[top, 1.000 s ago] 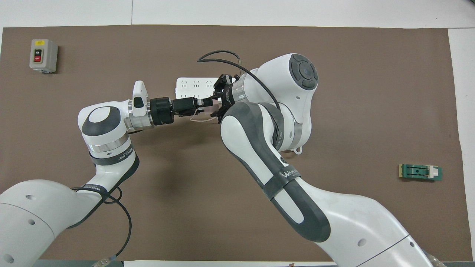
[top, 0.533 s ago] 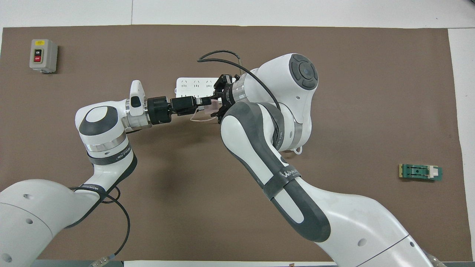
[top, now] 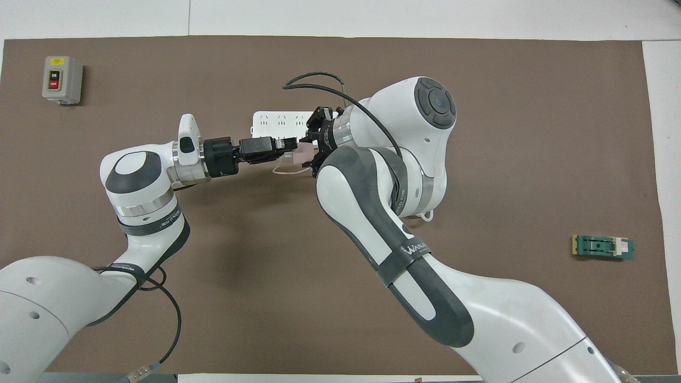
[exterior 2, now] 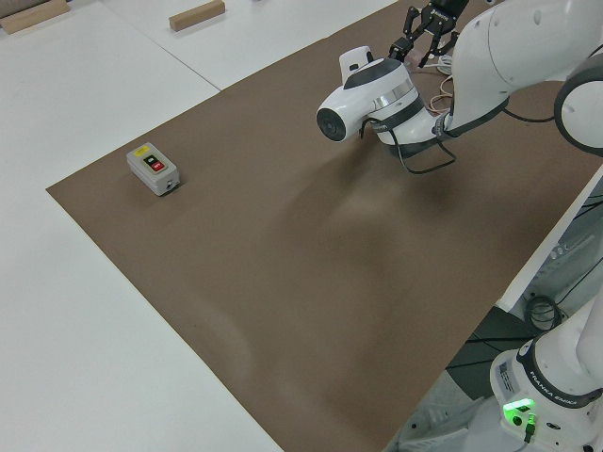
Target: Plug charger into power strip
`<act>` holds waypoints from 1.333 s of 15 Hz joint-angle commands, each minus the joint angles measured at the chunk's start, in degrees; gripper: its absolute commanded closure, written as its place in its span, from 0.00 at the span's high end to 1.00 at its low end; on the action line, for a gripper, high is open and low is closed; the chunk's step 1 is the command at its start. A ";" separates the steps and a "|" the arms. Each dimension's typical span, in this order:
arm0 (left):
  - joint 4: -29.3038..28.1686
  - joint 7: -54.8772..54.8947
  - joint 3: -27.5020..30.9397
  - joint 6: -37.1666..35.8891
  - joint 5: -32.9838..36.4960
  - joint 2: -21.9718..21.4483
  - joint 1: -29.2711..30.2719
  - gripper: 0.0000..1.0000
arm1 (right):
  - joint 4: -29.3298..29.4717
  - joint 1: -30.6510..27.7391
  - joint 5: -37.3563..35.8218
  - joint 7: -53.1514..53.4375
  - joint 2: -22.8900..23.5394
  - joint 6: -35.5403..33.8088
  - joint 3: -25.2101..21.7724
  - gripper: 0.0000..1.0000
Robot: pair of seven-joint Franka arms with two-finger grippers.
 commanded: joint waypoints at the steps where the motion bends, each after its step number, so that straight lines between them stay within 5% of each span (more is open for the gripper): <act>1: 0.12 1.10 -0.21 -0.86 0.76 -0.08 0.19 0.34 | -0.18 -0.08 -1.33 1.90 0.14 1.05 0.20 0.00; 4: 0.21 1.19 -0.21 -0.77 0.76 -0.17 0.01 0.04 | -0.18 -0.08 -1.33 1.81 0.06 1.05 0.20 0.00; 10: 0.21 1.19 -0.21 -0.86 0.76 -0.17 0.36 0.00 | -0.18 -0.25 -1.33 1.81 0.05 1.05 0.20 0.00; 11: 0.21 1.02 -0.21 -0.94 0.76 -0.17 0.45 0.00 | -0.18 -0.43 -1.42 1.81 0.05 0.96 0.20 0.19; 12: 0.21 0.93 -0.21 -0.94 0.76 -0.35 0.36 0.00 | -0.18 -0.78 -1.42 1.73 0.05 0.79 0.20 0.67; 13: 0.30 0.84 -0.21 -0.77 0.76 -0.44 0.36 0.00 | -0.18 -0.43 -1.60 1.38 0.05 0.70 0.20 1.00; 20: 0.56 -0.04 -0.12 0.02 0.76 -0.70 -0.16 0.00 | -1.23 -0.87 -2.04 0.94 -1.43 0.43 -0.32 1.00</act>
